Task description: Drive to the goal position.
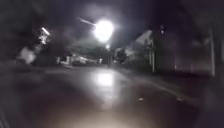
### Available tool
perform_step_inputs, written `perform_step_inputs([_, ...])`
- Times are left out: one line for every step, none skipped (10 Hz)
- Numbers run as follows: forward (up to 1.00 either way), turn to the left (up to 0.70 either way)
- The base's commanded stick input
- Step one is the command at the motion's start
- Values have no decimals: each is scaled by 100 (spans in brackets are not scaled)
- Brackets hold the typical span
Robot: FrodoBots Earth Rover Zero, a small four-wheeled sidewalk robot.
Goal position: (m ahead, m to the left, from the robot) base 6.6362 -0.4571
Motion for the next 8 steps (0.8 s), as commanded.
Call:
perform_step_inputs([70,-35])
perform_step_inputs([70,-35])
perform_step_inputs([70,0])
perform_step_inputs([70,0])
perform_step_inputs([70,0])
perform_step_inputs([70,0])
perform_step_inputs([70,0])
perform_step_inputs([70,0])
